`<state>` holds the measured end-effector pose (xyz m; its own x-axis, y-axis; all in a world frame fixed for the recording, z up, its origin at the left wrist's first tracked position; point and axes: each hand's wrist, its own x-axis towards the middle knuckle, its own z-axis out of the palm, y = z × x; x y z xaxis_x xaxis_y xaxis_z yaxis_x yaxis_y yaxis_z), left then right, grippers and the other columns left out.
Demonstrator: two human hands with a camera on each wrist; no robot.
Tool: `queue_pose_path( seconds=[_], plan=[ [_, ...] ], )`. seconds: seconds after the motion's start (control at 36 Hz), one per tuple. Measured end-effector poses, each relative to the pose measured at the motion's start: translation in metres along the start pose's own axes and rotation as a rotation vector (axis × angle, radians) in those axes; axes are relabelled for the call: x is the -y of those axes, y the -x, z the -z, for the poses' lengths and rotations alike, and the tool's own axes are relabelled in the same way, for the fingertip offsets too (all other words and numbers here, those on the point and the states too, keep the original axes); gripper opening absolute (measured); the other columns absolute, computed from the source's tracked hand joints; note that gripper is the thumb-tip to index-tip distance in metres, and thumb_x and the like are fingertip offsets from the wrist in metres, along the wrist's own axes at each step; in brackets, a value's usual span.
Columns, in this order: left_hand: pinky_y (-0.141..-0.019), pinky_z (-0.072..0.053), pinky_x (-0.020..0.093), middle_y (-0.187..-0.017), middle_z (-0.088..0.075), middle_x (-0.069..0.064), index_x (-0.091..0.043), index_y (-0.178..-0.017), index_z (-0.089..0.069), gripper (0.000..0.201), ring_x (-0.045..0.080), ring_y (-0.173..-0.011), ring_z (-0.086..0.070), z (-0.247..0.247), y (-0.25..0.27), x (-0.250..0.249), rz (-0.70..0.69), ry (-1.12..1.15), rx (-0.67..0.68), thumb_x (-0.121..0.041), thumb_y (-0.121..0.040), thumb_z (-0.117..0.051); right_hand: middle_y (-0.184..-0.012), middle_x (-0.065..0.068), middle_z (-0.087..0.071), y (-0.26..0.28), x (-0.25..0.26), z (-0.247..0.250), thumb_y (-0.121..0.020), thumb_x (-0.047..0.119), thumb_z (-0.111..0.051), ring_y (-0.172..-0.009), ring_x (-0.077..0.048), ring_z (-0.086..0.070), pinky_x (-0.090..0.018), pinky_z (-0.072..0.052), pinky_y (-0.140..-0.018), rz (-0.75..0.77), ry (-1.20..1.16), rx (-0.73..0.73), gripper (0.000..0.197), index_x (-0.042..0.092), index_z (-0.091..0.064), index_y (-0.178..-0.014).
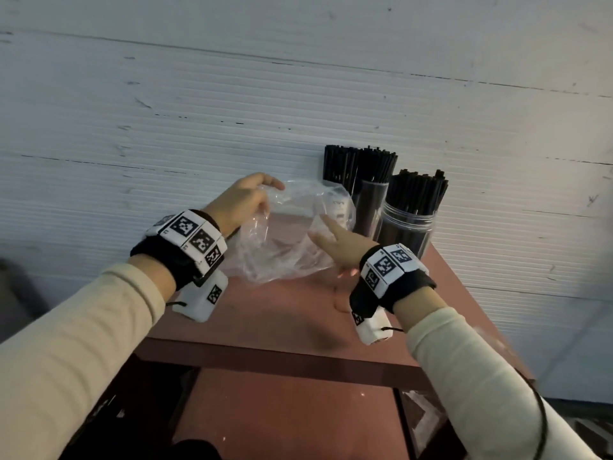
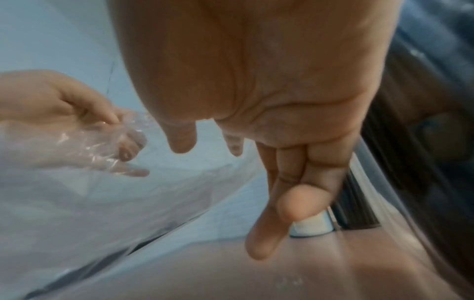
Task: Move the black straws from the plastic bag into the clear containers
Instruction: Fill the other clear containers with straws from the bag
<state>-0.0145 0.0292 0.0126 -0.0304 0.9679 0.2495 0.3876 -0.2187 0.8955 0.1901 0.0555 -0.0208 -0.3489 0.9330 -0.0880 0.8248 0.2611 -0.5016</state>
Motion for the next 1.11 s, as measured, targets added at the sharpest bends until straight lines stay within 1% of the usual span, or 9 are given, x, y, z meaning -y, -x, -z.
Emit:
queue_pose_path(
  seconds=[0.22,0.36,0.44,0.5,0.58,0.72,0.89,0.97,1.11],
  plan=[
    [-0.058,-0.044,0.021,-0.051,-0.051,-0.014,-0.018,-0.107,-0.053,0.023,0.004,-0.042,-0.047,0.006,0.028,-0.016,-0.218,0.142,0.043,0.001,-0.094,-0.057,-0.160,0.014,-0.009,0.009,0.000,0.012,-0.088,0.049,-0.061,-0.145,-0.012,-0.018,-0.042,-0.024,-0.118,0.377,-0.382,-0.209,0.082,0.045,-0.007,-0.150],
    [-0.084,-0.046,0.061,-0.080,-0.040,0.010,-0.036,-0.106,-0.064,0.030,0.027,-0.067,-0.036,0.003,0.031,-0.018,-0.232,0.249,0.074,-0.009,-0.094,-0.056,-0.158,0.014,-0.016,0.007,0.003,0.008,-0.076,0.038,-0.076,-0.135,-0.023,-0.043,-0.049,-0.041,-0.107,0.424,-0.582,-0.233,0.089,0.071,-0.016,-0.133],
    [-0.100,-0.037,0.071,-0.103,-0.041,0.012,-0.039,-0.112,-0.066,0.035,0.030,-0.090,-0.043,0.000,0.037,-0.023,-0.191,0.312,0.091,-0.012,-0.095,-0.052,-0.153,0.004,-0.032,0.007,0.000,0.009,-0.084,0.008,-0.064,-0.092,-0.008,-0.063,-0.033,-0.053,-0.088,0.482,-0.616,-0.281,0.087,0.055,-0.021,-0.143],
    [-0.099,-0.046,0.062,-0.113,-0.049,0.013,-0.038,-0.112,-0.067,0.038,0.029,-0.084,-0.054,0.001,0.039,-0.022,-0.169,0.351,0.074,-0.009,-0.101,-0.046,-0.146,0.013,-0.036,0.009,0.001,0.010,-0.085,-0.005,-0.057,-0.069,-0.007,-0.061,-0.033,-0.056,-0.067,0.482,-0.652,-0.317,0.081,0.042,-0.028,-0.145],
    [-0.078,-0.057,0.036,-0.119,-0.059,0.010,-0.036,-0.104,-0.069,0.042,0.012,-0.073,-0.061,0.004,0.041,-0.018,-0.172,0.280,0.019,-0.005,-0.102,-0.041,-0.129,0.015,-0.052,0.011,-0.002,0.012,-0.085,-0.006,-0.055,-0.072,-0.030,-0.057,-0.061,-0.052,-0.073,0.461,-0.707,-0.387,0.065,0.040,-0.047,-0.130],
    [-0.048,-0.046,0.012,-0.104,-0.066,0.015,-0.021,-0.101,-0.068,0.035,0.008,-0.059,-0.062,0.004,0.038,-0.012,-0.134,0.150,-0.058,0.000,-0.099,-0.040,-0.108,-0.003,-0.069,0.023,0.000,0.016,-0.092,-0.014,-0.040,-0.068,-0.010,-0.067,-0.032,-0.055,-0.065,0.442,-0.844,-0.327,0.052,0.030,-0.058,-0.113],
    [-0.102,-0.047,0.046,-0.117,-0.063,-0.001,-0.052,-0.104,-0.063,0.045,0.013,-0.108,-0.061,0.002,0.033,0.004,-0.052,0.007,-0.015,-0.046,-0.063,-0.080,-0.105,0.008,-0.065,0.024,0.000,0.016,-0.082,-0.001,-0.051,-0.062,-0.014,-0.046,-0.027,-0.039,-0.062,0.415,-0.754,-0.286,0.031,0.024,-0.068,-0.087],
    [-0.102,-0.048,0.049,-0.120,-0.061,-0.002,-0.053,-0.103,-0.060,0.057,0.013,-0.105,-0.062,0.000,0.030,0.012,-0.019,-0.044,-0.043,-0.062,-0.051,-0.081,-0.069,0.007,-0.057,0.025,0.003,0.017,-0.072,0.018,-0.065,-0.062,-0.012,-0.049,-0.023,-0.042,-0.059,0.400,-0.728,-0.201,0.010,0.026,-0.058,-0.071],
    [-0.092,-0.053,0.056,-0.107,-0.069,-0.001,-0.040,-0.091,-0.062,0.040,0.027,-0.095,-0.070,0.002,0.031,0.013,-0.035,-0.016,-0.089,-0.058,-0.061,-0.080,-0.058,0.003,-0.035,0.027,0.003,0.016,-0.076,0.010,-0.079,-0.052,-0.017,-0.028,-0.030,-0.030,-0.052,0.481,-0.565,-0.246,0.045,0.020,-0.036,-0.066]
  ],
)
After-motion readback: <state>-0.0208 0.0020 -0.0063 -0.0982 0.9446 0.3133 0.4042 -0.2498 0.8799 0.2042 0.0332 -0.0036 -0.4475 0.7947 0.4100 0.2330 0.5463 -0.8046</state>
